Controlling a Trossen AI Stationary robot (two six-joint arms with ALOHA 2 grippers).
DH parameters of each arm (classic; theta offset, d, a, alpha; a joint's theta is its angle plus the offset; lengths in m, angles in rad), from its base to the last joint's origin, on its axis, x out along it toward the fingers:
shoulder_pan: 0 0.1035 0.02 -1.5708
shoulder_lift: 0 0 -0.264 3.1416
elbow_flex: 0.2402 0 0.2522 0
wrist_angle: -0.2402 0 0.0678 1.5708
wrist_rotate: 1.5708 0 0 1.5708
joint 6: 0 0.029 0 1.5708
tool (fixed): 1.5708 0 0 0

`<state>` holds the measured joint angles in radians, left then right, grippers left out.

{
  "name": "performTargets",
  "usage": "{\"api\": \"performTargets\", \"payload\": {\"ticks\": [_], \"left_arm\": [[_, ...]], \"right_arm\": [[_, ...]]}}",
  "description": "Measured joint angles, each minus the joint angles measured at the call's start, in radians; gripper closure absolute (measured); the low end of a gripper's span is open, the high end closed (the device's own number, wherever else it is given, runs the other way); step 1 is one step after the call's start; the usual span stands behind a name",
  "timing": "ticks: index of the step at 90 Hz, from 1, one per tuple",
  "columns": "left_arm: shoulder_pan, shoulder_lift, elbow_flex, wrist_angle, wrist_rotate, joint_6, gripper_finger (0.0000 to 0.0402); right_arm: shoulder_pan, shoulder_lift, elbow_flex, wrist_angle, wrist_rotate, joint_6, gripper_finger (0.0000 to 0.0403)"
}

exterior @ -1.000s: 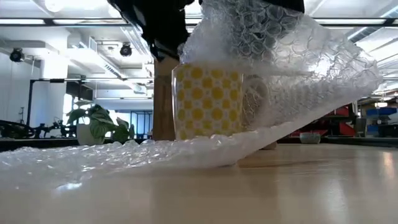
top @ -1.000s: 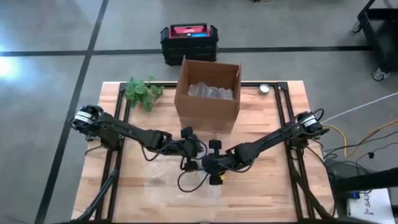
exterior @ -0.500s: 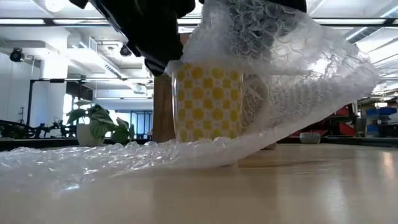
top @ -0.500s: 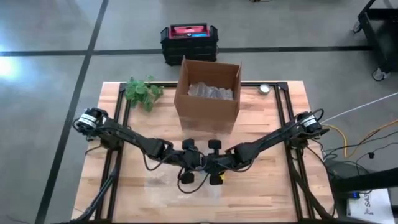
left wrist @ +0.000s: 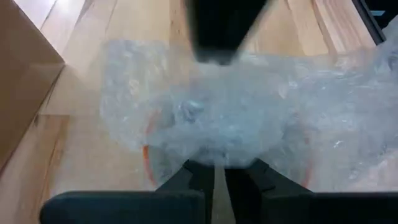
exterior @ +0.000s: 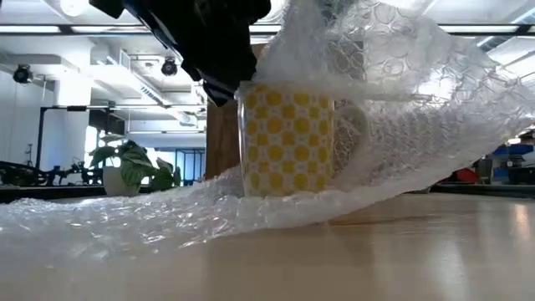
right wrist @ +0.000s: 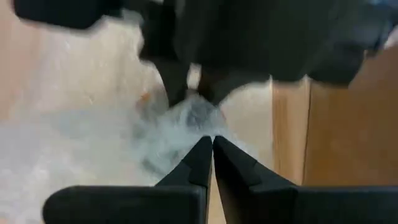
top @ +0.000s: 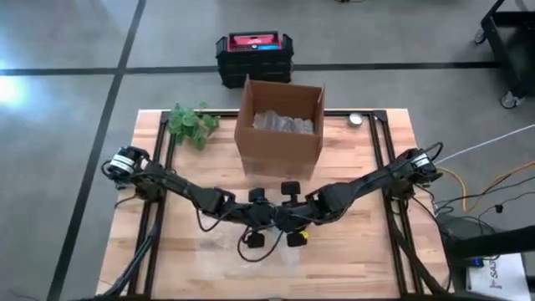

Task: Wrap mug
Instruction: Wrap the yellow cup in bubble wrap

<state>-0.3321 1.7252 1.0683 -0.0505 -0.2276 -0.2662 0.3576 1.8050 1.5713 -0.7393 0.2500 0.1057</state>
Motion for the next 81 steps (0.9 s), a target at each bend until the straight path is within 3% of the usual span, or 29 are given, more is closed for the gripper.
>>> {"api": "performTargets", "payload": {"ticks": [12,42,65,81], "left_arm": [[0.0,-0.002,-0.001,-0.002,0.001,-0.001,0.038],[0.001,-0.034,-0.003,-0.015,0.003,-0.017,0.038],[-0.008,-0.183,-0.003,-0.106,0.014,-0.056,0.038],[-0.019,-0.259,-0.012,-0.26,-0.087,-0.088,0.038]], "right_arm": [[-0.009,0.045,-0.05,0.068,-0.113,0.009,0.04],[-0.012,0.129,-0.121,0.155,-0.114,0.032,0.0401],[-0.015,0.137,-0.128,0.146,-0.119,0.052,0.0401],[-0.015,0.137,-0.128,0.149,-0.119,0.058,0.0401]]}}
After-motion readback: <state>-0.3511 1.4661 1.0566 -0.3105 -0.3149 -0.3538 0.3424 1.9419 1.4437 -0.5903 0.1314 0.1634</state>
